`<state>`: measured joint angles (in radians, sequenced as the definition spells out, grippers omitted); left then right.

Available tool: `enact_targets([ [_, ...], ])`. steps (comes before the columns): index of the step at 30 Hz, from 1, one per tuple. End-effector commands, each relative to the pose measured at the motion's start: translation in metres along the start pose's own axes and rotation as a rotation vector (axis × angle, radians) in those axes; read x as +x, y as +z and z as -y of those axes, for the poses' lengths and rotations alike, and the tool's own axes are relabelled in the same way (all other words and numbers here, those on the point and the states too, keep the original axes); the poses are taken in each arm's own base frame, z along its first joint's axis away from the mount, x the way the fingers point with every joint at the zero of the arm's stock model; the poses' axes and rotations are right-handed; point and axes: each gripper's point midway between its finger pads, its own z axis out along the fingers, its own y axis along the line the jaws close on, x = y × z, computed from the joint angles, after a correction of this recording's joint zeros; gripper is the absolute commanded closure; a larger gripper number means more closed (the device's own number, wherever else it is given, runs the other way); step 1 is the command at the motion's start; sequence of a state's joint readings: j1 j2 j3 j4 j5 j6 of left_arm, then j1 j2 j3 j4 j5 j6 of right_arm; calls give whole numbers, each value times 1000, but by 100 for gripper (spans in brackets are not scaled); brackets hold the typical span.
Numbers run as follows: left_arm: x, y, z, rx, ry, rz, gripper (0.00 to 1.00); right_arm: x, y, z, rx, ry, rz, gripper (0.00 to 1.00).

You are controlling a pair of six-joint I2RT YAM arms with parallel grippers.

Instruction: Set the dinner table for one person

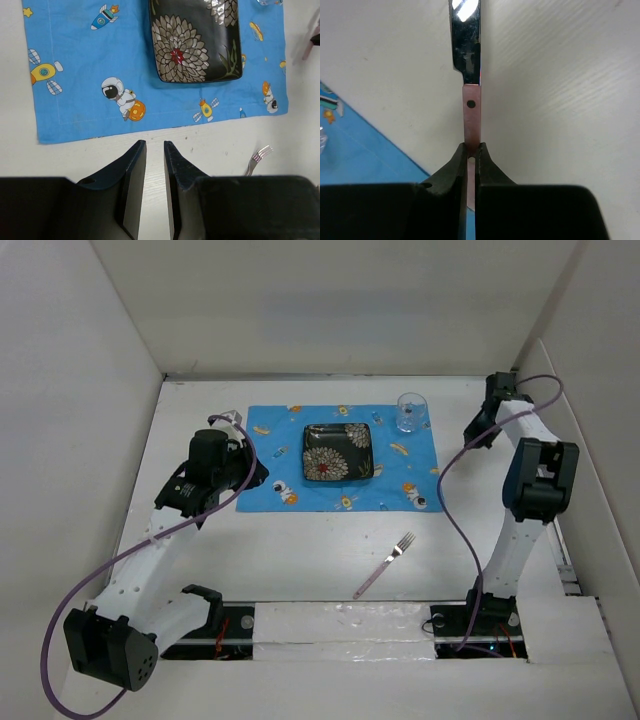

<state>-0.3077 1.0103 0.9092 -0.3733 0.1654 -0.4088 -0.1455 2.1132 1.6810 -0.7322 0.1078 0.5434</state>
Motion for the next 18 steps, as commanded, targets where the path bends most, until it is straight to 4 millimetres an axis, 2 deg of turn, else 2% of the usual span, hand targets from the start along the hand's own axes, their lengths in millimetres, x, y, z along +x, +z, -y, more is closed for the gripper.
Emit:
enact_targets([
  [1,-5,-2,3,15,9,22,81,-63,-80,-17,-134,65,261,100],
  [2,-3,-1,2,11,20,16,81,-75,-114,-22,-189,74,329,100],
  [4,-3,-1,0,2,33,12,81,-72,-146,-45,-282,41,364,100],
  [5,-4,-2,-1,-3,53,17,81,-74,-175,-54,-338,28,417,100],
  [6,-6,-3,-2,-8,64,18,81,-68,-185,-62,-365,4,422,100],
  [7,-5,-2,-4,-14,74,12,81,-52,-196,-81,-416,-68,409,100],
  [9,-5,1,-3,-7,100,0,81,-31,-215,-96,-460,-163,393,100],
  [10,-4,2,-3,-8,107,-8,80,-3,-225,-119,-546,-268,346,100],
  [11,-5,5,-1,0,114,-18,80,11,-230,-127,-585,-313,323,100],
  [12,-6,5,0,4,121,-24,80,39,-235,-138,-643,-398,269,100],
  [13,-4,6,6,21,133,-37,79,47,-233,-139,-666,-425,243,100],
  [14,-4,8,8,-1,150,-31,79,69,-232,-143,-684,-473,184,100],
  [15,-4,9,17,-12,177,-28,79,84,-229,-145,-694,-515,145,100],
  [16,14,11,43,27,229,-58,78,97,-224,-145,-694,-558,113,100],
  [18,22,18,56,-19,272,-54,78,123,-213,-150,-693,-601,59,100],
])
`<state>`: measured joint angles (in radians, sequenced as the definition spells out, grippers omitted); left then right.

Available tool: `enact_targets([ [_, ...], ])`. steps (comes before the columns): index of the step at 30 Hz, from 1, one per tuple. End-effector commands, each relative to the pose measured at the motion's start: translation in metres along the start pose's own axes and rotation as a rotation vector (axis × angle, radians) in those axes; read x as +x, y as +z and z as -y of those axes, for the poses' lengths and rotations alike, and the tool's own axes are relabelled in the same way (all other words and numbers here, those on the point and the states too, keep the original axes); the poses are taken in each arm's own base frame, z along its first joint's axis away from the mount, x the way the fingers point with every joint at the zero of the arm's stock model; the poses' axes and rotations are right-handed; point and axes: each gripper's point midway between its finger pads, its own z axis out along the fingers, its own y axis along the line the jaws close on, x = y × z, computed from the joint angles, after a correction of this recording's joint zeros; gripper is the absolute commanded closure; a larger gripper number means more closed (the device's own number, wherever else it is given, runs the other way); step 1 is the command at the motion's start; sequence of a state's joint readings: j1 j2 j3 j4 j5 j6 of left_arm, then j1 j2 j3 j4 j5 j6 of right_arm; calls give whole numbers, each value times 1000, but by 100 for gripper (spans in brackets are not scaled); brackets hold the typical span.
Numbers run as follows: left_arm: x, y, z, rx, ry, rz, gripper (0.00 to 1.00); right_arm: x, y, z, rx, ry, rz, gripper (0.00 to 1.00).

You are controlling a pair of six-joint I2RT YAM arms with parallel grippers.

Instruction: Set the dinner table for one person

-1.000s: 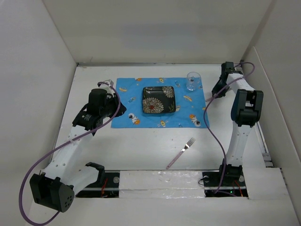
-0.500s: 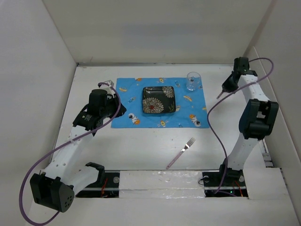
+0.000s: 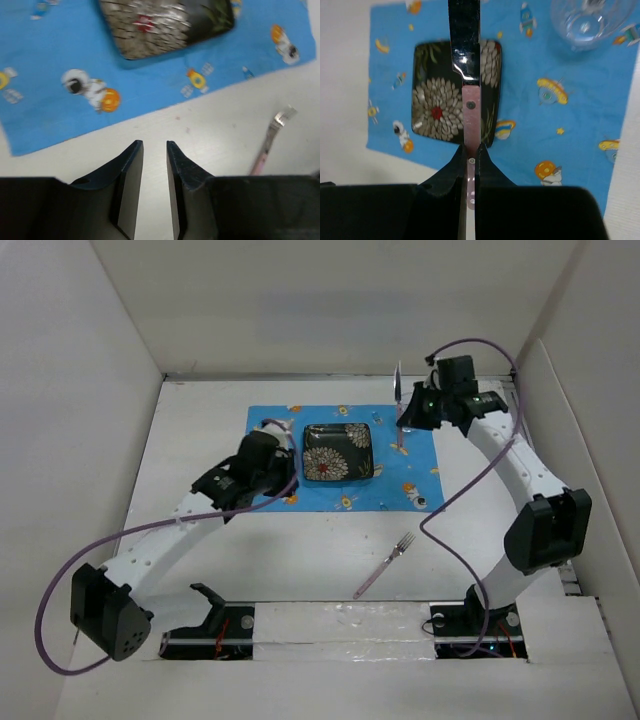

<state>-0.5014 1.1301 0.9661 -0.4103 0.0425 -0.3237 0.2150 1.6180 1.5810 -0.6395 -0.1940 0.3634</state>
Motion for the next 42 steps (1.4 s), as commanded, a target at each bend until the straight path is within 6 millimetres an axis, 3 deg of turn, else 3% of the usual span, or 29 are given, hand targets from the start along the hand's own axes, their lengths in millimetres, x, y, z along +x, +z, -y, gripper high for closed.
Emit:
enact_targets([
  [1,-3,-3,53,28,80,39,77,57,21,-3,-50,-63,-194,100],
  [5,19,5,93,135,57,12,60,82,48,5,-21,-45,-266,100],
  [8,43,4,117,178,100,-27,56,99,72,17,5,-31,-331,100],
  [15,99,8,144,256,215,-132,55,120,102,35,77,-22,-371,100],
  [22,116,11,155,296,252,-170,54,140,117,54,138,1,-407,100],
  [26,127,18,165,337,295,-202,53,146,119,57,148,11,-418,76],
  [28,131,23,169,343,322,-204,53,147,119,60,166,12,-417,71],
  [32,152,30,178,355,405,-244,53,144,111,58,169,11,-411,62],
  [37,166,29,188,412,450,-274,53,108,77,29,95,0,-346,59],
  [39,171,29,193,434,467,-289,53,81,61,16,76,-14,-274,73],
  [40,179,26,200,455,511,-295,53,52,36,4,69,-29,-178,94],
  [41,179,28,201,451,512,-295,53,53,35,5,71,-28,-182,100],
  [42,182,28,204,456,531,-295,53,39,25,6,79,-18,-138,100],
])
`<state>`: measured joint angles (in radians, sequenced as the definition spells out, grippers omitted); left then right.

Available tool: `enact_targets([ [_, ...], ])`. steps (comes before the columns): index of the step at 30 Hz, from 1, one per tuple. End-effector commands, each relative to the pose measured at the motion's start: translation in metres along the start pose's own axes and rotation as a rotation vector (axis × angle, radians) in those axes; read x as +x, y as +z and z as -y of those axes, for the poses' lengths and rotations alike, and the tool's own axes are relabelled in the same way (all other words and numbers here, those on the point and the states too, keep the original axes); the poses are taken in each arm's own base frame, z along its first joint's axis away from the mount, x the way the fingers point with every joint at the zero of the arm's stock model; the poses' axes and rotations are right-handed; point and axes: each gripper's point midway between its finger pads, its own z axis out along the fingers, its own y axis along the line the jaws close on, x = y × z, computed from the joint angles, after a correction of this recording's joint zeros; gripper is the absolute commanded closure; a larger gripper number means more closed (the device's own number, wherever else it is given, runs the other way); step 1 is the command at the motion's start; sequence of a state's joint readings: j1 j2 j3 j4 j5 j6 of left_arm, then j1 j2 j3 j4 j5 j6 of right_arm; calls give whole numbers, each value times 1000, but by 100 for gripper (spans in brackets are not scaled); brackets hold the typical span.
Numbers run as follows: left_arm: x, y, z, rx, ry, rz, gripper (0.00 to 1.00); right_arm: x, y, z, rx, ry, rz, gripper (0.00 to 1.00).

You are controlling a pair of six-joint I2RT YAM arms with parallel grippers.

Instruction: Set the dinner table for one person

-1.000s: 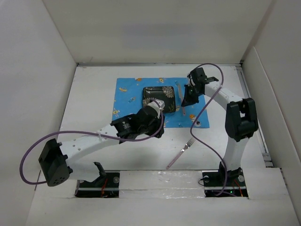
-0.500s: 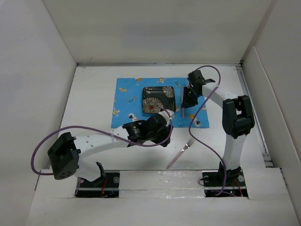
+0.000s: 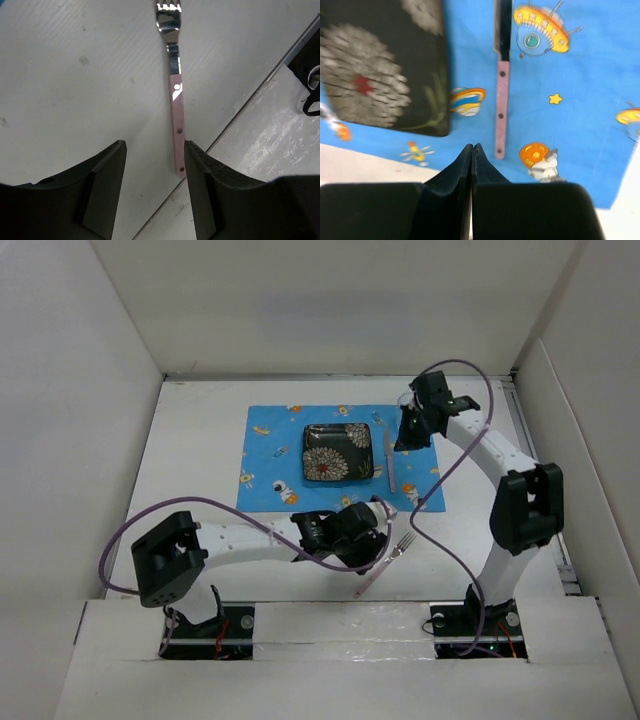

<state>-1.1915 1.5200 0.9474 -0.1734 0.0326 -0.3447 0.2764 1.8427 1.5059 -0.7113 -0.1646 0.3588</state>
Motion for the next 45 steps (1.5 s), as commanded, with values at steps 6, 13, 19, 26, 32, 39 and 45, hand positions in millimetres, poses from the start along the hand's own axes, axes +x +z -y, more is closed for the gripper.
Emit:
enact_targets([
  [6,0,21,46,10,206,-5,53,-73,-142,-17,-53,23,422,96],
  [13,7,43,35,-76,209,-44,53,-69,-173,-20,-129,23,459,70],
  [19,28,64,19,-150,209,-111,58,-60,-179,-13,-140,25,460,70],
  [26,5,48,29,-123,208,-47,100,-62,-196,-6,-138,48,506,70],
  [32,-114,-35,15,-139,69,227,100,-68,-241,18,-58,174,703,67],
  [39,-172,-127,-152,-349,-248,414,100,-32,-208,15,-133,182,606,59],
  [45,-134,-137,-290,-554,-469,338,100,-8,-193,6,-126,119,542,58],
])
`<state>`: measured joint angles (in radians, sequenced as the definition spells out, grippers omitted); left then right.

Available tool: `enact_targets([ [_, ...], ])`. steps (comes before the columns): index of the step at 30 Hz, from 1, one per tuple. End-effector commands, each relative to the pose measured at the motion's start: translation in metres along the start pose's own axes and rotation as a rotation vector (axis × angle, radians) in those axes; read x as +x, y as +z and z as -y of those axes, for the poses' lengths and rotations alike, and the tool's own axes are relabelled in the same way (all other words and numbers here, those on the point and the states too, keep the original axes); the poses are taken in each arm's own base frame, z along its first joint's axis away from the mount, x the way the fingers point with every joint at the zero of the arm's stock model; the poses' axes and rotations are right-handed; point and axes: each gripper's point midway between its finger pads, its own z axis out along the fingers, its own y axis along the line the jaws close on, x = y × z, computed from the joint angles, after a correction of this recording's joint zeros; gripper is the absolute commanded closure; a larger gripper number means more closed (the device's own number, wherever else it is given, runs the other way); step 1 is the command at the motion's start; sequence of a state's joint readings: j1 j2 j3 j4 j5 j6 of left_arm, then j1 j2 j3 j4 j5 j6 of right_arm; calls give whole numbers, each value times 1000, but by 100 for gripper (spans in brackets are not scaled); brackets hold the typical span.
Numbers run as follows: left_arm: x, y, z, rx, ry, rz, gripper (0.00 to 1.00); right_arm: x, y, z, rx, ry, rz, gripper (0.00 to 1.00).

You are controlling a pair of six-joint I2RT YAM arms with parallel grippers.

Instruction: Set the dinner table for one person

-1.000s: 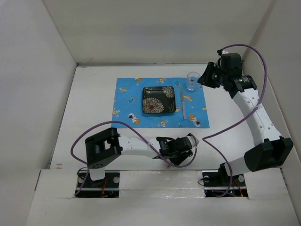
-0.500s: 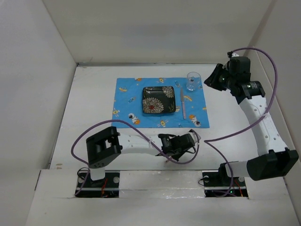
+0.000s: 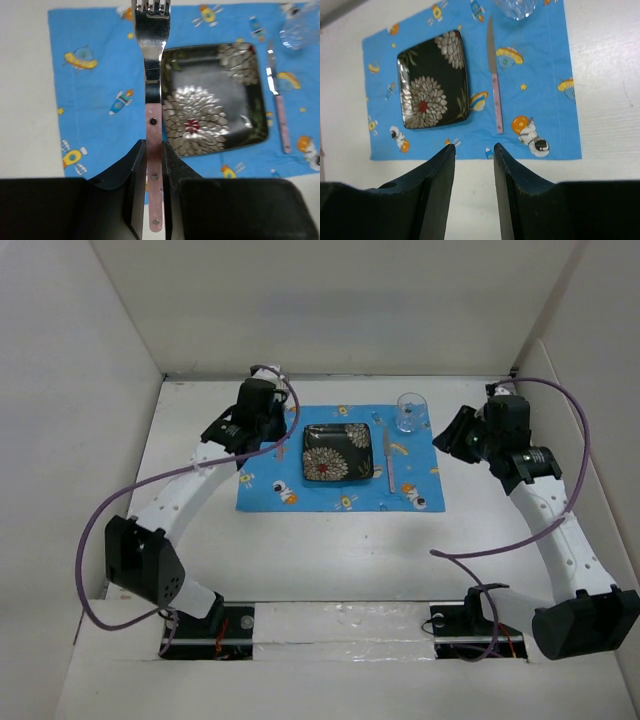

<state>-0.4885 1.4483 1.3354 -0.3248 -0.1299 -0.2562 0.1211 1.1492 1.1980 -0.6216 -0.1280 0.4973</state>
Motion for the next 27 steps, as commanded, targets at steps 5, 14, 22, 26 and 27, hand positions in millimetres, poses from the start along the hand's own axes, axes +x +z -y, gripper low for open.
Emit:
enact_targets([
  [5,59,60,-75,-121,-63,-218,100,15,-8,-32,-101,-76,-2,57],
  [14,101,107,-77,-122,-87,-329,100,37,3,-41,-144,-97,-64,56],
  [22,124,117,-64,-115,-54,-366,100,41,15,-41,-129,-110,-91,56],
  [26,126,125,-65,-119,-54,-367,100,42,17,-47,-133,-114,-98,56],
  [27,127,127,-64,-115,-54,-370,100,41,17,-47,-131,-115,-97,56],
])
